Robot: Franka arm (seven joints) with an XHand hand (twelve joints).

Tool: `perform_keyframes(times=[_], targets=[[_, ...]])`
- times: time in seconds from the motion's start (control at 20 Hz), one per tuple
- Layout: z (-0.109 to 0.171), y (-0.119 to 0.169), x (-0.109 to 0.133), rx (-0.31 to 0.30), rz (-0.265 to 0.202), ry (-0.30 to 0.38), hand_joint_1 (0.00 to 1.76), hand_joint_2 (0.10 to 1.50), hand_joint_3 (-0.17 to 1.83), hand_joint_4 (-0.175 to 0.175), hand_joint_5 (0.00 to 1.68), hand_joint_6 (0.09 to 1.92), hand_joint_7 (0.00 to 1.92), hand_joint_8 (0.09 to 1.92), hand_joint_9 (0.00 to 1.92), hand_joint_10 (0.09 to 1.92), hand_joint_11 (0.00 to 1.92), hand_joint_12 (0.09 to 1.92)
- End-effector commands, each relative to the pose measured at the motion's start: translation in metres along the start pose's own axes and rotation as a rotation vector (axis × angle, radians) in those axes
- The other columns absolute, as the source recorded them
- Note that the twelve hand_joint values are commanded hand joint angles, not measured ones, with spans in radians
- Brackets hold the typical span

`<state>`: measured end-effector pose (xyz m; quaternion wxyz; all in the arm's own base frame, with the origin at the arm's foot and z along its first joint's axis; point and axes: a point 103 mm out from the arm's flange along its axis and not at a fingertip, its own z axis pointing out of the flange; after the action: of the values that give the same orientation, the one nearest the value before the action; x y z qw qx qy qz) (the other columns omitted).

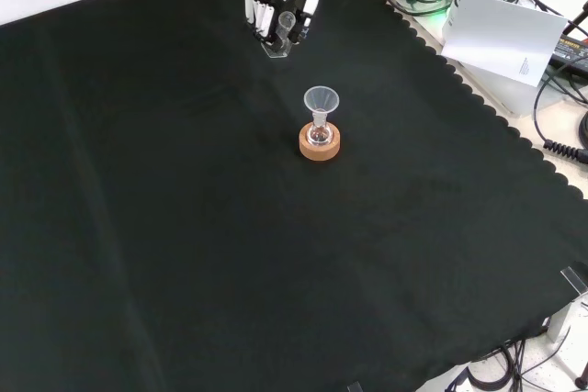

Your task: Put the graduated cylinder back on the table.

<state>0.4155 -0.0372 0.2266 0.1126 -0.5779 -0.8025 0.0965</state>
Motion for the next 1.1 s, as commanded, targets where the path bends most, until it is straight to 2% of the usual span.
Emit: perform_keyframes(times=[0.05, 0.2, 0.3, 0.75, 1.1], targets=[[0.003, 0.015, -0.009, -0.067, -0.024, 0.076, 1.26, 1.11, 0.00, -0.175, 0.97, 1.01, 1.01, 0.99, 1.43, 0.09, 1.05, 0.86], [0.006, 0.023, -0.011, -0.105, -0.037, 0.136, 1.26, 1.11, 0.00, -0.175, 0.97, 1.01, 1.01, 0.99, 1.43, 0.09, 1.05, 0.86], [0.010, 0.030, -0.011, -0.115, -0.044, 0.140, 1.26, 1.11, 0.00, -0.175, 0.97, 1.01, 1.01, 0.99, 1.43, 0.09, 1.05, 0.86], [0.026, 0.069, -0.016, -0.187, -0.114, 0.264, 1.26, 1.11, 0.00, -0.175, 0.96, 1.01, 1.00, 1.00, 1.43, 0.09, 1.05, 0.87], [0.039, 0.095, -0.015, -0.212, -0.157, 0.346, 1.26, 1.11, 0.00, -0.175, 0.96, 1.02, 1.00, 1.00, 1.43, 0.09, 1.05, 0.87]])
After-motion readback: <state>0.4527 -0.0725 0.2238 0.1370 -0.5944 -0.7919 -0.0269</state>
